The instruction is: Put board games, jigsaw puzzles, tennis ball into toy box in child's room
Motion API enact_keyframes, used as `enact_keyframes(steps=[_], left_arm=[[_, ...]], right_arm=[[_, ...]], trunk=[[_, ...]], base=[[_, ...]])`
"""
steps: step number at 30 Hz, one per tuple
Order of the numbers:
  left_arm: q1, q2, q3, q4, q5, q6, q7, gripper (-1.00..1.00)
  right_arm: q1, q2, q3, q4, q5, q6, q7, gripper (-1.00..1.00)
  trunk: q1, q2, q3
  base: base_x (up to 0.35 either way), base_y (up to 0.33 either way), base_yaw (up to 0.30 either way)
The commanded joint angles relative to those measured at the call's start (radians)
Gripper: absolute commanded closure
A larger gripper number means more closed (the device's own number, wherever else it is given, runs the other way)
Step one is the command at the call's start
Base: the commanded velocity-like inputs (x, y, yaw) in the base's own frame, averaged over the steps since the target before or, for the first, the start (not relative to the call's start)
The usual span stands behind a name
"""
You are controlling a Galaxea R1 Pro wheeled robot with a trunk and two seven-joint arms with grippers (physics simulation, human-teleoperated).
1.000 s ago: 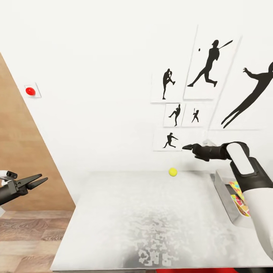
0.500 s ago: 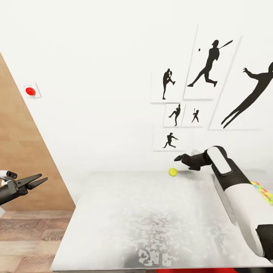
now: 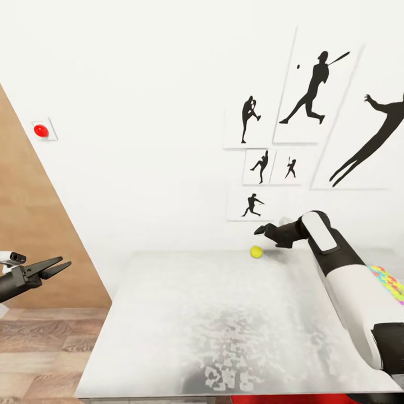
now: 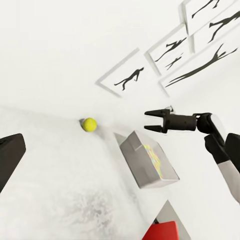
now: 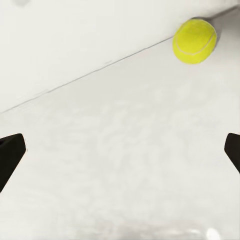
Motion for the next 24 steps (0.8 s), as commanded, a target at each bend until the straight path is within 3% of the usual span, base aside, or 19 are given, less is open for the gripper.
enact_keyframes(steps=[1,9,24], left_arm=[[-0.001,0.000,0.000,0.000,-0.001,0.011,-0.004,-1.00],[-0.001,0.001,0.000,-0.001,-0.001,0.011,-0.004,-1.00],[-0.001,0.002,-0.001,-0.001,-0.002,0.011,-0.004,-1.00]], right_arm=[[-0.007,0.001,0.004,0.007,-0.010,0.000,-0.010,-1.00],[-0.058,0.011,0.004,0.092,-0.010,-0.001,-0.018,-1.00],[-0.111,0.011,0.006,0.124,-0.010,0.001,-0.023,-1.00]], trunk=[[0.001,-0.002,-0.004],[0.001,-0.002,-0.017],[0.001,-0.002,-0.042]], base=[[0.000,0.000,0.000],[0.000,0.000,0.000],[0.000,0.000,0.000]])
